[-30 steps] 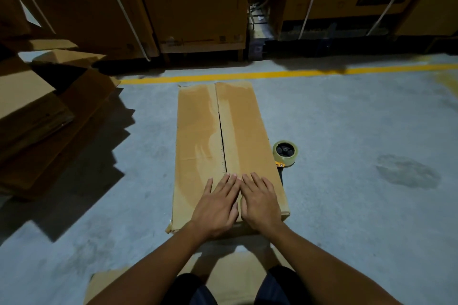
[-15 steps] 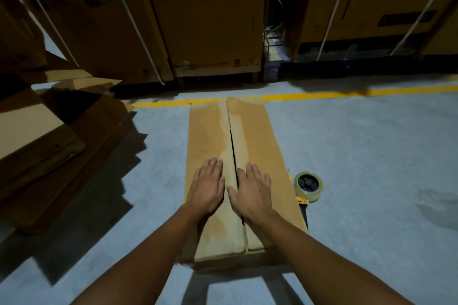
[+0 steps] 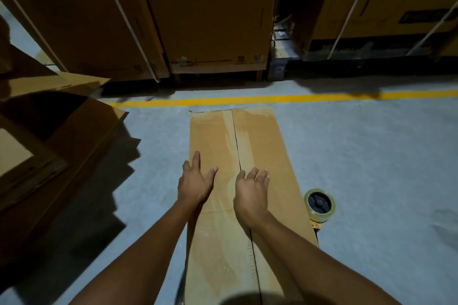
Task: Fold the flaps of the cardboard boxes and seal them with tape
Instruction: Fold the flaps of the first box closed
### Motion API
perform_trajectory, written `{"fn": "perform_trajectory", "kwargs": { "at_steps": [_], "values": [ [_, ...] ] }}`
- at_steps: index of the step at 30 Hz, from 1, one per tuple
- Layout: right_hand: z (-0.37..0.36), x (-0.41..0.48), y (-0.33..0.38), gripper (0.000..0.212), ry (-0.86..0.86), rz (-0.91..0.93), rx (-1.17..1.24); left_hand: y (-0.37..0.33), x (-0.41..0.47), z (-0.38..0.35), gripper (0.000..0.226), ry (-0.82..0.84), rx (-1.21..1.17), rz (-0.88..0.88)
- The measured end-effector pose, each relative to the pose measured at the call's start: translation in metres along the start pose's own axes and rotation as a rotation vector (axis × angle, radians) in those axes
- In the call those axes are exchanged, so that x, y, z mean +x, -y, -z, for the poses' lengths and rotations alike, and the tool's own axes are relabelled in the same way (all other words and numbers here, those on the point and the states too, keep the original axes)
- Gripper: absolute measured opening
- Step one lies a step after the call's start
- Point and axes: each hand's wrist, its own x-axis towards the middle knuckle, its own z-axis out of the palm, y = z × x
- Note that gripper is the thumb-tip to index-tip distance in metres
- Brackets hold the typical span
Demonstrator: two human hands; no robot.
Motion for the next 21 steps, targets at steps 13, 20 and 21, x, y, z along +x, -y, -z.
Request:
{"fn": "perform_trajectory", "kwargs": {
  "at_steps": [13, 20, 21],
  "values": [
    [0.043, -0.016, -0.105, 0.056, 0.046, 0.476, -0.222, -0.058, -0.095, -0.039, 0.082, -0.015, -0.13, 0.25],
    [0.009, -0.08, -0.13, 0.032, -0.105, 0.358, -0.115, -0.082, -0.165, -0.059, 0.08, 0.042, 0.112, 0.111],
    [0.005, -0.09, -0.124, 0.032, -0.147, 0.345, -0.088, -0.08, -0.162, -0.054, 0.076, 0.046, 0.187, 0.015]
  ]
}}
